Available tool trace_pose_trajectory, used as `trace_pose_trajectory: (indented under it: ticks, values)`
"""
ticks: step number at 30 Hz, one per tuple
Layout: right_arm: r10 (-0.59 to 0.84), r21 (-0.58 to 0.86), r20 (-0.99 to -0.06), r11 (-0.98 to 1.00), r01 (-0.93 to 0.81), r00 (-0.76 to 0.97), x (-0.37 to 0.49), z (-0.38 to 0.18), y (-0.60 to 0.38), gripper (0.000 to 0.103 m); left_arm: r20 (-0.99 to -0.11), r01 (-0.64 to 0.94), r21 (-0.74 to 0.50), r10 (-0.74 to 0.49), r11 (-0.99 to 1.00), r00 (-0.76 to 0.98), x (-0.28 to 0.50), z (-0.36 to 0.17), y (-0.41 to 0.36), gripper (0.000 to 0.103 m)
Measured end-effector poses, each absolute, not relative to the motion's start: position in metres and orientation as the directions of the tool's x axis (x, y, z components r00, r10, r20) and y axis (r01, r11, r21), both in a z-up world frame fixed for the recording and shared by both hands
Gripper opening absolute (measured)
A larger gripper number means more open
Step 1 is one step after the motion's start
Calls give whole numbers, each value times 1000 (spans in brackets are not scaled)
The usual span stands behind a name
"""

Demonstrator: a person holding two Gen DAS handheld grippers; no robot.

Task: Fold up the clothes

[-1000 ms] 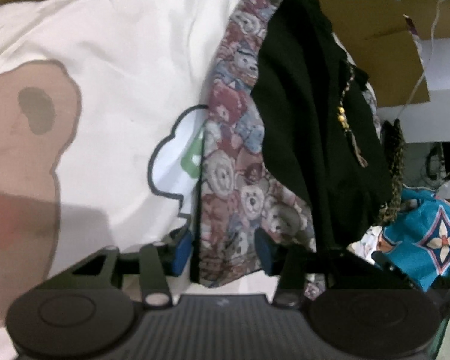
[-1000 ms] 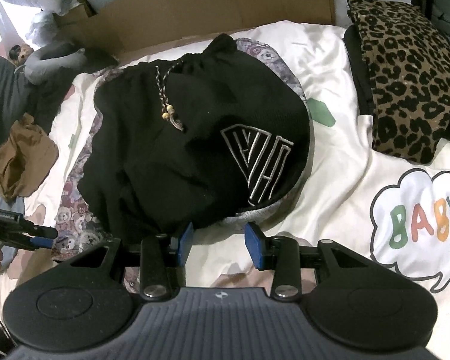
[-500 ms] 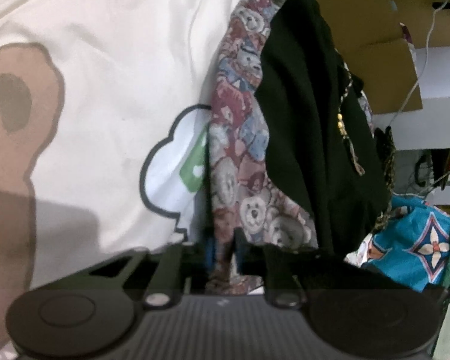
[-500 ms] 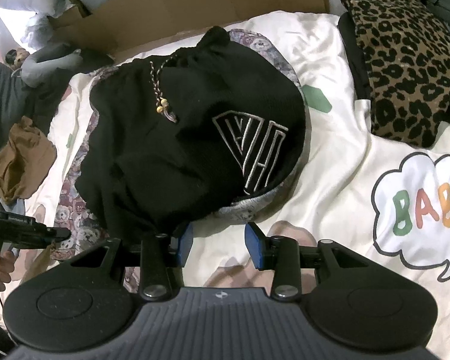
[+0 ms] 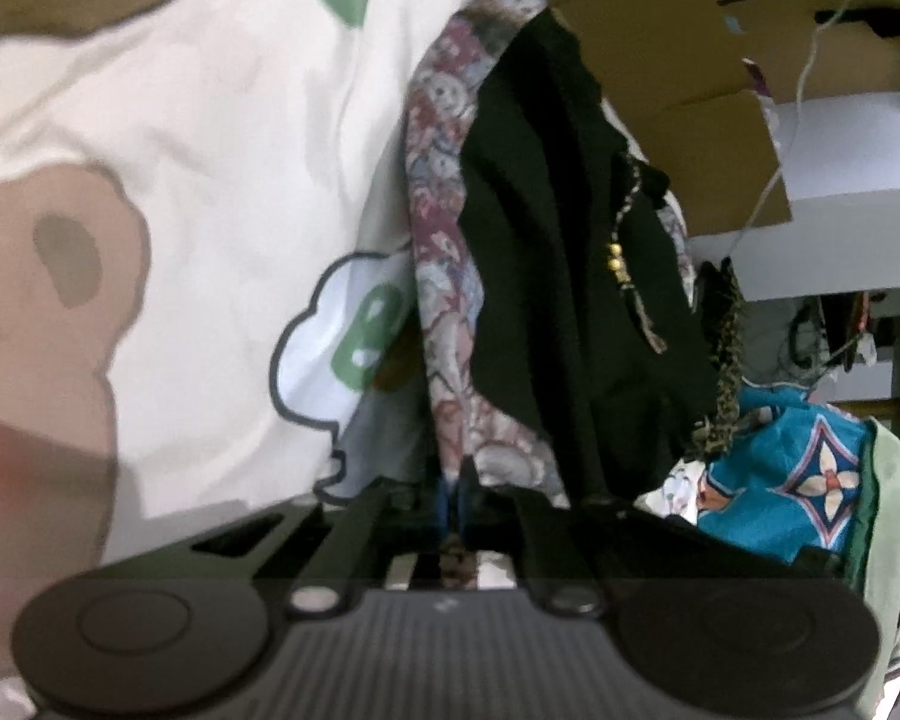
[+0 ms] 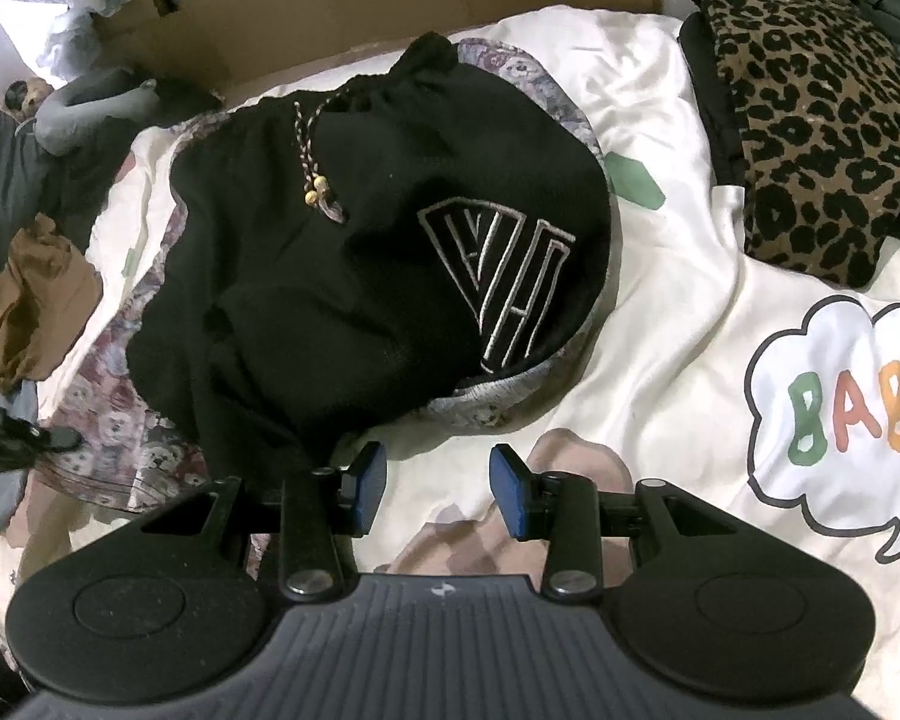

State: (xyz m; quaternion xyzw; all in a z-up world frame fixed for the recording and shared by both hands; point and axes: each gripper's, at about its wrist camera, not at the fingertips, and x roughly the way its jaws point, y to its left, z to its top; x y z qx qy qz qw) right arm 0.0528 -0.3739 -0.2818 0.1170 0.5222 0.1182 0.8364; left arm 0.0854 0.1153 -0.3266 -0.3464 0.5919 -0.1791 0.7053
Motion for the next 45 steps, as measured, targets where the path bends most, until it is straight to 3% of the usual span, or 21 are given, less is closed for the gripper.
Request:
trace_pose_trajectory:
  ticks: [20, 30, 33, 35, 37, 45]
  values:
    - [278, 278, -872, 959, -60, 402, 59, -294, -377, 45, -849, -150, -512, -472, 846, 240, 105, -302, 189, 2]
    - [248, 253, -873, 966, -46, 420, 74, -297, -386, 47, -896, -230, -420, -359, 878, 262, 121, -302, 203, 4]
    - [237, 250, -874, 968, -25, 423, 83, -300, -391, 51, -905, -253, -407, -348, 878, 246, 120, -303, 202, 15]
    - [246, 272, -869, 962, -1, 428, 88, -303, -395, 52, -902, -263, -408, -341, 874, 265, 119, -298, 205, 35]
    - [270, 311, -862, 950, 28, 430, 92, -306, -398, 52, -901, -278, -402, -321, 873, 293, 119, -292, 205, 44]
    - [332, 417, -849, 899, 134, 411, 96, -323, -399, 50, -851, -242, -463, -352, 853, 390, 128, -268, 185, 45]
